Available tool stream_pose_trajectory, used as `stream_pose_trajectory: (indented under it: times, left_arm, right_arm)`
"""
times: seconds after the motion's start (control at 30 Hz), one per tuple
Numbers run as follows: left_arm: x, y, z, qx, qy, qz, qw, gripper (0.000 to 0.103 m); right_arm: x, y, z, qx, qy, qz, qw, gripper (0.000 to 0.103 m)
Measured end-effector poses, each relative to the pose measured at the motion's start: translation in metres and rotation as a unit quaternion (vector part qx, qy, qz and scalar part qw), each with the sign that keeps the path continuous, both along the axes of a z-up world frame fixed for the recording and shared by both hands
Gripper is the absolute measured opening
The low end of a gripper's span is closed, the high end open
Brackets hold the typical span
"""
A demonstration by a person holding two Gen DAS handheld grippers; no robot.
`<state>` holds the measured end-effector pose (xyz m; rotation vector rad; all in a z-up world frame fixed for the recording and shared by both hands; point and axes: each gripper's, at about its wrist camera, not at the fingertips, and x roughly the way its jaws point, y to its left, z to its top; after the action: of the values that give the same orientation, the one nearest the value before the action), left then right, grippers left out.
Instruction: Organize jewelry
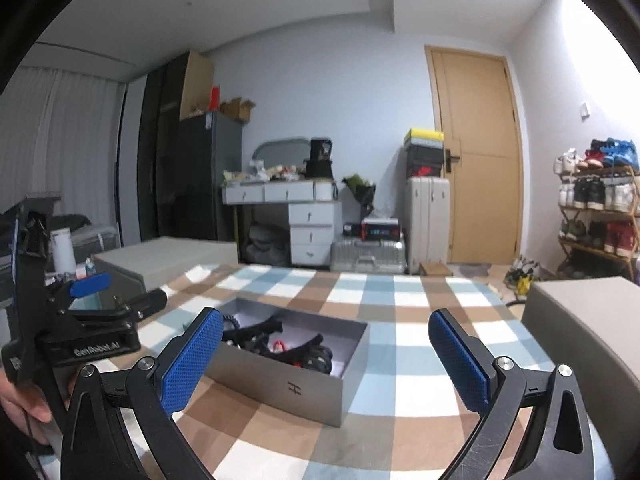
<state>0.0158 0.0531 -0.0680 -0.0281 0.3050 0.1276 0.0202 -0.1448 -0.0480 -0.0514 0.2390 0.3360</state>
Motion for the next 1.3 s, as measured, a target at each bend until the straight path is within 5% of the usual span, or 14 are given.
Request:
stream_pose_trajectory:
  times: [0.13,1.3]
  left_arm:
    - [-0.004,-0.001,0.002,0.0,0.002,0.0,1.0,0.102]
    - [-0.007,-0.006,0.004,0.0,0.007,-0.005,1.0,0.102]
  right_arm:
    - [0.015,0.005,-0.011,-0.021,0.052,-0.009,0.998,0.103]
    - [0.011,0.004,-0.012,-0.014,0.046,-0.001,0.999,0.103]
